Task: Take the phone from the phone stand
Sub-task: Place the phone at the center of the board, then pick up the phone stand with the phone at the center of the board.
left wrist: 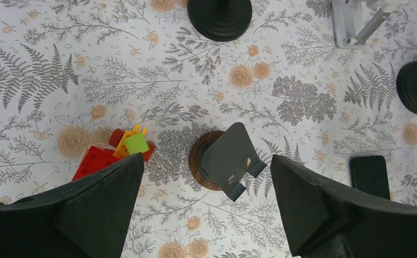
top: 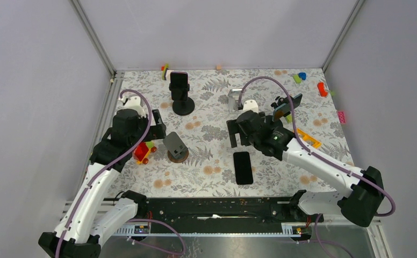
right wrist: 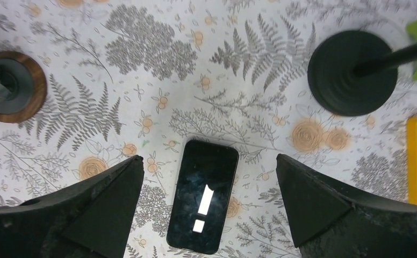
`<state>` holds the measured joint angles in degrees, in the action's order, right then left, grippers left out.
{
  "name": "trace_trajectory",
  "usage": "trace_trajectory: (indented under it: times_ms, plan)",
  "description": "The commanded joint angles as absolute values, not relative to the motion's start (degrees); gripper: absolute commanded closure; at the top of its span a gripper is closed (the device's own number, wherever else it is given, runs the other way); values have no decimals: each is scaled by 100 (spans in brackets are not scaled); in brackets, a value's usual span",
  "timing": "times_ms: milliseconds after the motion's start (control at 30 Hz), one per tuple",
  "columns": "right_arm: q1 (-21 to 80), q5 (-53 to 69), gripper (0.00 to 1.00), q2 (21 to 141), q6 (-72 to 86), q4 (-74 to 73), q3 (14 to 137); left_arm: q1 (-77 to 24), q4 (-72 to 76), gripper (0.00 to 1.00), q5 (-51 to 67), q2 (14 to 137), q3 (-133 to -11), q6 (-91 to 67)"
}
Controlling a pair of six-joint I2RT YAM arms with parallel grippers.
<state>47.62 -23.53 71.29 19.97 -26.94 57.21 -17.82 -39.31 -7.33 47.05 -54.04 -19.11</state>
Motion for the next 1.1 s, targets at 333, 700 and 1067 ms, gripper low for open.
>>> trace_trajectory:
  times_ms: [333,700,1067]
  plan:
    - [3718,-1021,0,6552,2658,-3521,7418,-1784,-3741,1,-83,4777,-5683,-1938]
    - [1220,947,1,6043,3928,-3255,7753,-1784,-3291,1,560,4574,-5517,-1943]
    - [-742,783,2,5609,4741,-3241,6796,-1784,-2891,1,1669,4449,-5084,-1702]
